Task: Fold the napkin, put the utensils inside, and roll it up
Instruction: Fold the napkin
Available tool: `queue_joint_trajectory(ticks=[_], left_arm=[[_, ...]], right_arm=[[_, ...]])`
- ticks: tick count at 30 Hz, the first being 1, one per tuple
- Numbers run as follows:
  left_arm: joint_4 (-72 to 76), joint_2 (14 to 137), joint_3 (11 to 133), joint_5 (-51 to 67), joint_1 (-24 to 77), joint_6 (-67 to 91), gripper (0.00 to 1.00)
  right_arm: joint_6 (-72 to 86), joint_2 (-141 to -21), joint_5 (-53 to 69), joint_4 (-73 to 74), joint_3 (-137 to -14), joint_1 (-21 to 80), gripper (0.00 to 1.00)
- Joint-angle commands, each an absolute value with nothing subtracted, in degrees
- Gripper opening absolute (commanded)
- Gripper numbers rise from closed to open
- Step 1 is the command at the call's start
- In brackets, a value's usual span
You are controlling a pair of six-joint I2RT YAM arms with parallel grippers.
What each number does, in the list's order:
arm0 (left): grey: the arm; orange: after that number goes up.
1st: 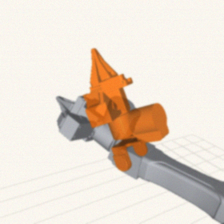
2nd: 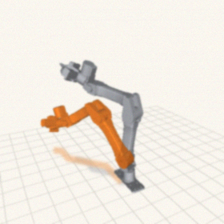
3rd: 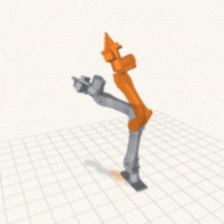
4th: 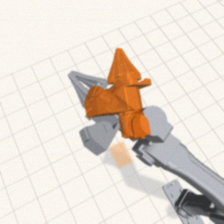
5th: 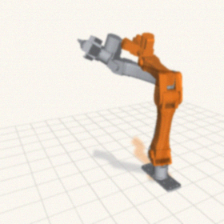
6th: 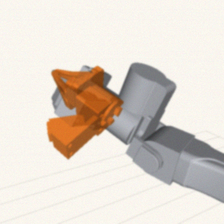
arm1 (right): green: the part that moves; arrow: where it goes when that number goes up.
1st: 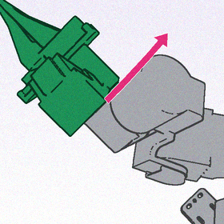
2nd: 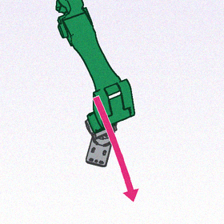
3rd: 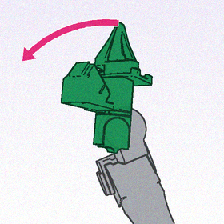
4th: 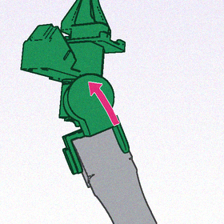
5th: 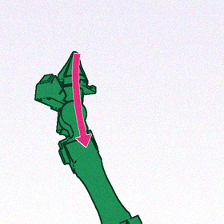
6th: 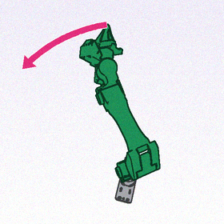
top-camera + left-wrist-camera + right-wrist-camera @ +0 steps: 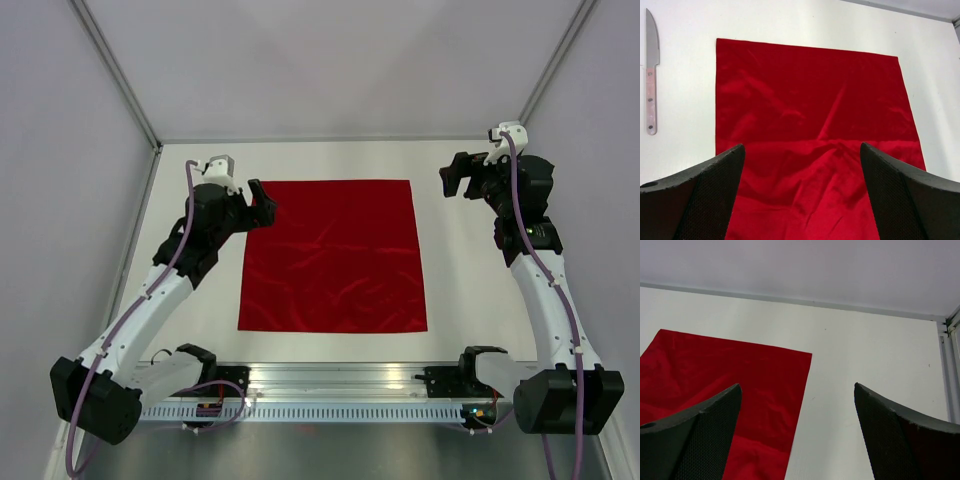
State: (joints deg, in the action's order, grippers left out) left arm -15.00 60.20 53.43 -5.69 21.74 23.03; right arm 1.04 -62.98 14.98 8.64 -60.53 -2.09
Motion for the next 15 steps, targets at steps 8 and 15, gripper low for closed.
queue_joint_trajectory(ticks=[8,15], left_arm=[[-14.2,63.5,58.5,-6.7,25.5,17.0,1.0],[-8.4,79.1,66.1,-32.3,54.5,7.0,1.0]], right_arm=[[-1.2,-64.7,19.9,11.9,-62.9,-2.1,0.98],[-0.3,-70.7,21.9,16.6,-69.9,-2.6,0.98]])
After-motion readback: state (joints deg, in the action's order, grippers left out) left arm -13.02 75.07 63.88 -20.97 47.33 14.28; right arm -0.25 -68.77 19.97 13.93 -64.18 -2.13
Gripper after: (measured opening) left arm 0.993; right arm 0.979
